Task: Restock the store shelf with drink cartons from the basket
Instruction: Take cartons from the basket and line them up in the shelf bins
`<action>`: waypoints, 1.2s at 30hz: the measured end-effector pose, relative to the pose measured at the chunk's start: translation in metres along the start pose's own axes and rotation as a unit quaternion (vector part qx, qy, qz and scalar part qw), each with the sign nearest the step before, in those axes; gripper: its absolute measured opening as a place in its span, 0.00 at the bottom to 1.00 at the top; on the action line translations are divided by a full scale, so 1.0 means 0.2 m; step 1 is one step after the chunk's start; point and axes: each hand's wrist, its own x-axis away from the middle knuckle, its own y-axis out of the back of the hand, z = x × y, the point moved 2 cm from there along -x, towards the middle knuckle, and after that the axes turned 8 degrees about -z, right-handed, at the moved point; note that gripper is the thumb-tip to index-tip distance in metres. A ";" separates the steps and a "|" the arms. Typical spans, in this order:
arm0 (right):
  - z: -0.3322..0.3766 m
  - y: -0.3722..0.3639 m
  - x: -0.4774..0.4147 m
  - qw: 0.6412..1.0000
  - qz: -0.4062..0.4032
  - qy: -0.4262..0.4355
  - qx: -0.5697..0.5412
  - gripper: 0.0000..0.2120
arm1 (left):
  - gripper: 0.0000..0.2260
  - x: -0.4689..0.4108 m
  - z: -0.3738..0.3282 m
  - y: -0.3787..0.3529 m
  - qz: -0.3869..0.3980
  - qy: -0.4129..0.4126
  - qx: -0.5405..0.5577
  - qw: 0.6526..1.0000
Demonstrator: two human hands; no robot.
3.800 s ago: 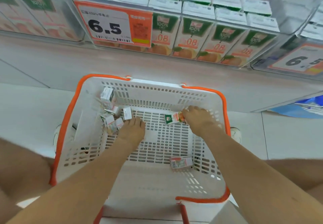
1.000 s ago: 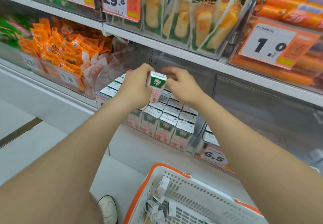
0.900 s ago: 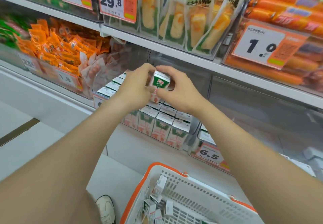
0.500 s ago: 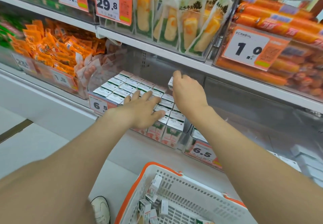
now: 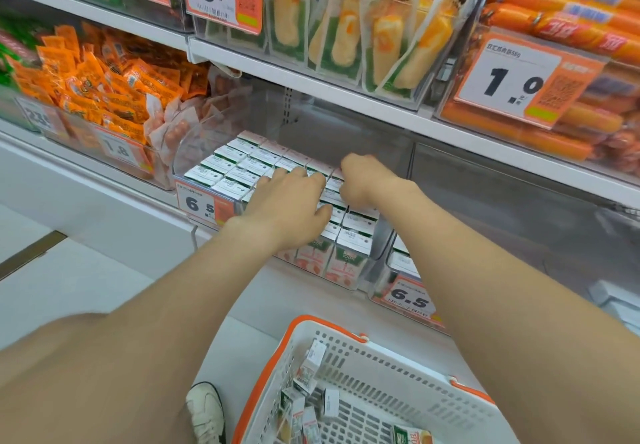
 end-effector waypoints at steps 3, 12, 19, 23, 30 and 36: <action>0.03 0.03 0.17 0.994 -0.098 0.043 -0.015 0.08 | 0.12 0.04 -0.05 0.05 -0.091 0.055 0.074 0.992; -0.11 -0.28 1.07 0.917 -0.340 0.154 -0.139 0.12 | 0.03 0.50 -0.36 0.01 0.037 0.034 0.089 0.995; -0.43 -0.80 1.26 0.975 -0.100 0.095 -0.176 0.20 | 0.05 0.66 -0.49 -0.47 0.313 -0.047 -0.067 0.946; -0.56 -1.07 1.28 0.986 0.033 0.038 -0.157 0.17 | 0.12 0.67 -0.46 -0.80 0.326 -0.057 -0.085 0.940; -0.51 -1.48 1.22 0.985 0.136 0.065 -0.087 0.13 | 0.17 0.67 -0.30 -1.15 0.211 0.038 -0.051 0.975; -0.41 -1.77 1.20 0.966 0.212 0.147 0.002 0.34 | 0.19 0.70 -0.21 -1.32 0.224 0.005 -0.052 0.973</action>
